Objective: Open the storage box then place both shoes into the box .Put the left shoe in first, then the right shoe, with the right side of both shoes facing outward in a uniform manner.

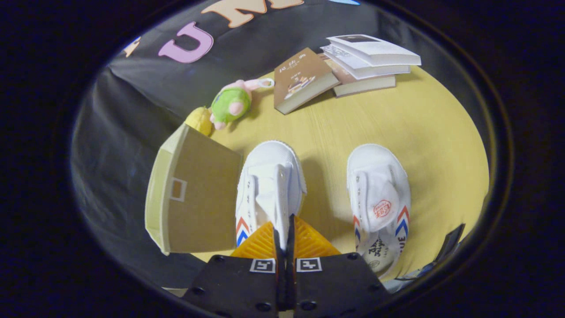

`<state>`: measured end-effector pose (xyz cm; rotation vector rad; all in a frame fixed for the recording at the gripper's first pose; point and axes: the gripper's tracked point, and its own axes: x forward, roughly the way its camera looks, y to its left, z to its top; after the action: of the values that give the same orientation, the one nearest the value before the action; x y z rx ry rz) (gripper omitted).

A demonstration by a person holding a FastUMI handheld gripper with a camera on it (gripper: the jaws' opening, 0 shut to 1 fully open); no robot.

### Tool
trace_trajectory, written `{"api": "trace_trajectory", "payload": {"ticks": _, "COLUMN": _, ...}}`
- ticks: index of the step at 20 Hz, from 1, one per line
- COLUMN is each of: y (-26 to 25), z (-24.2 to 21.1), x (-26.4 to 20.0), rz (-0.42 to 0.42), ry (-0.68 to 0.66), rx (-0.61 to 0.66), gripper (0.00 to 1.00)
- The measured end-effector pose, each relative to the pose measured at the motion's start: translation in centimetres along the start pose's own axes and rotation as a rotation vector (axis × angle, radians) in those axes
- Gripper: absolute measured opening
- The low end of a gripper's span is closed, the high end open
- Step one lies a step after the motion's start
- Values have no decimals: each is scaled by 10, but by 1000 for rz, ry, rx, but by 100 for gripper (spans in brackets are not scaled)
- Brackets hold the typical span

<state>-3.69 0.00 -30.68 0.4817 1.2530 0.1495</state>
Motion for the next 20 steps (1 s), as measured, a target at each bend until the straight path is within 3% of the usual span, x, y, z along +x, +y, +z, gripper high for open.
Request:
{"api": "trace_trajectory", "payload": {"ticks": 10, "y": 152, "z": 46, "x": -47, "rz": 139, "ry": -120, "rx": -14, "gripper": 4}}
{"api": "trace_trajectory", "payload": {"ticks": 15, "y": 219, "z": 35, "x": -4, "rz": 146, "ry": -93, "rx": -88, "gripper": 3}}
{"api": "trace_trajectory", "payload": {"ticks": 20, "y": 243, "z": 4, "x": 59, "rz": 47, "ry": -25, "rx": -161, "gripper": 4}}
